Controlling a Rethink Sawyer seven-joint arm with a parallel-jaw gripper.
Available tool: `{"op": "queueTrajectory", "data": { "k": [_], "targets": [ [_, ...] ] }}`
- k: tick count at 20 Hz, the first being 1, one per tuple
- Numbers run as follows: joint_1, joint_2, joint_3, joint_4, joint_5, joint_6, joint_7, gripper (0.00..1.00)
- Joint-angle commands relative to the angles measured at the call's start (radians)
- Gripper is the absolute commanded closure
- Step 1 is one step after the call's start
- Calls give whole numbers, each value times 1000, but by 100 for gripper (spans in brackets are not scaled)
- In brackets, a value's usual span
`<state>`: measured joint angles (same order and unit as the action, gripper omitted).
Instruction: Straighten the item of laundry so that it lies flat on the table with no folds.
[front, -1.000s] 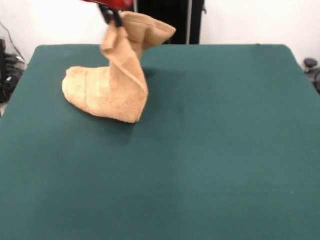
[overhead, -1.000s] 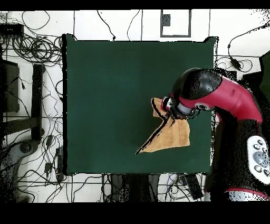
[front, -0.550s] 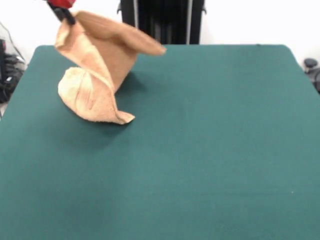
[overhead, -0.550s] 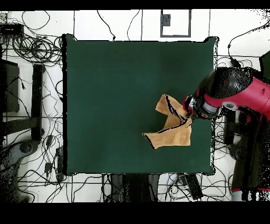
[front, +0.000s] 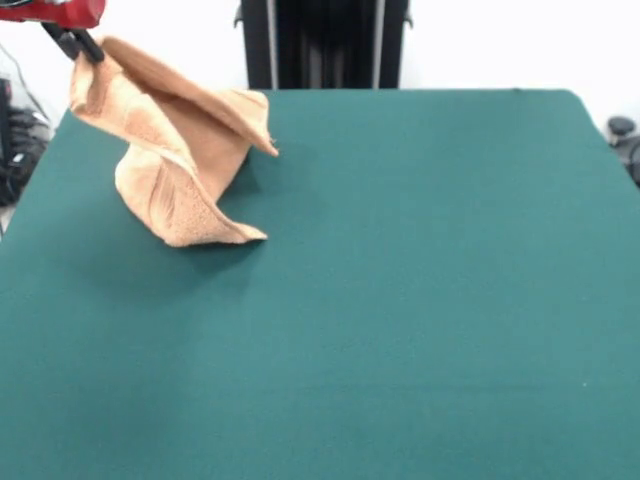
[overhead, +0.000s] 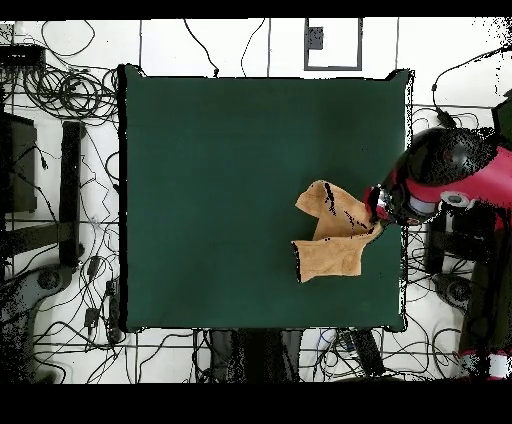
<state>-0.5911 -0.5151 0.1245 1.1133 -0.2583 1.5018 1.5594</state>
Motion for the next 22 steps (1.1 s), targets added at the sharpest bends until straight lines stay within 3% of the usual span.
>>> {"op": "queueTrajectory", "data": {
  "k": [1, 13, 22],
  "targets": [
    [48, 33, 138, 22, -35, 92, -230, 100],
    [139, -24, 85, 98, 9, 52, -3, 100],
    [251, -22, 33, 114, 135, 25, 287, 100]
  ]
}}
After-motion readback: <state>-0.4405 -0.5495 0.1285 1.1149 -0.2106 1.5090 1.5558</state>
